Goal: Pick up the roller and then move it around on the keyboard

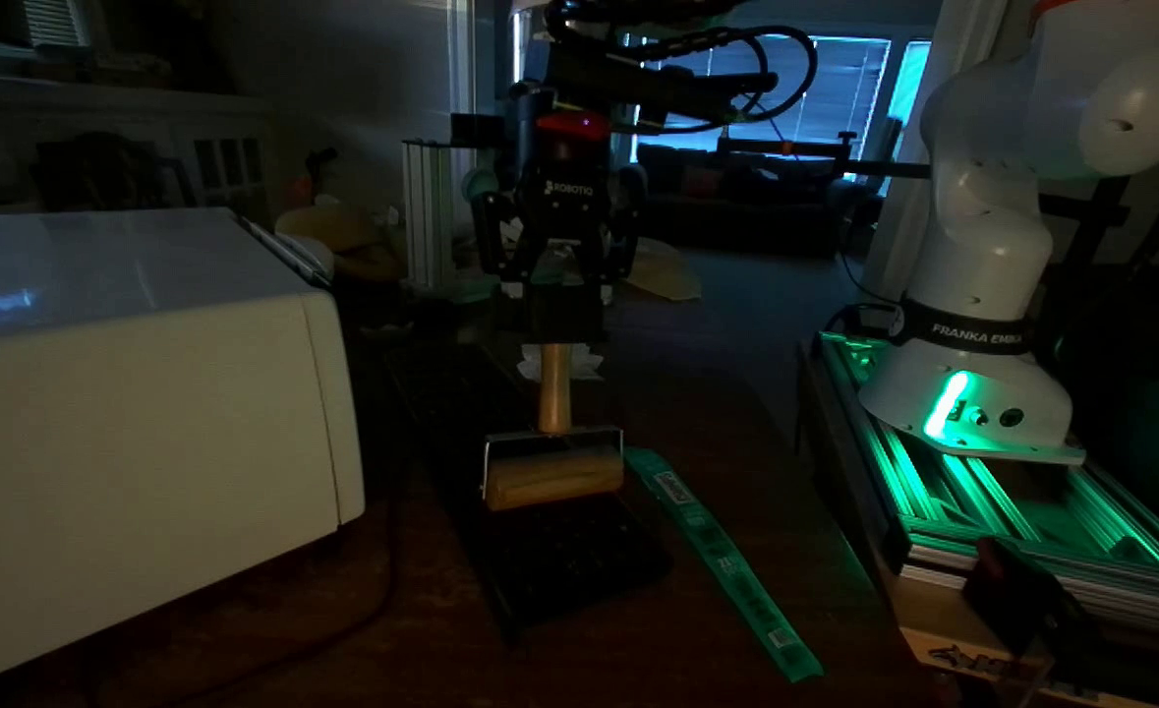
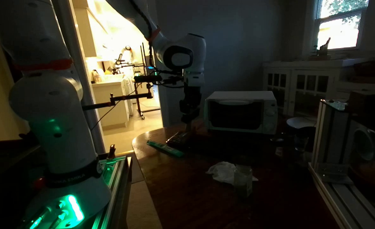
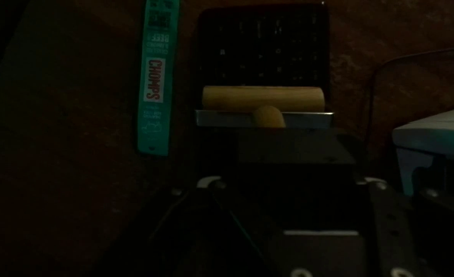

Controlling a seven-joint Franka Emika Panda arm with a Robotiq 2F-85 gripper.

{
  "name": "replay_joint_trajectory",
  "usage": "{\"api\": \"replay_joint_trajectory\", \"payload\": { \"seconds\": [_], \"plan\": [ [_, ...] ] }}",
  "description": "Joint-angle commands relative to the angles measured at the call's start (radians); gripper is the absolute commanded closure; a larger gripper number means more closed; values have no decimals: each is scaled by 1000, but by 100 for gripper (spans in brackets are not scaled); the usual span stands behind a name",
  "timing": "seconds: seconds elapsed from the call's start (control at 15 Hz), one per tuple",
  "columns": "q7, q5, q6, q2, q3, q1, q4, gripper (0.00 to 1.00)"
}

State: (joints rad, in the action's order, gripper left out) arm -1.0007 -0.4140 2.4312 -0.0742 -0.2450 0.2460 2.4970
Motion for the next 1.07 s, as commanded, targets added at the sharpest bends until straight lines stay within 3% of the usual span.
{"api": "replay_joint_trajectory", "payload": {
  "seconds": [0.0, 1.0],
  "plan": [
    [24, 35, -23, 13, 24, -32, -7, 67],
    [19, 185, -6, 69, 109, -128, -82, 67]
  ]
}}
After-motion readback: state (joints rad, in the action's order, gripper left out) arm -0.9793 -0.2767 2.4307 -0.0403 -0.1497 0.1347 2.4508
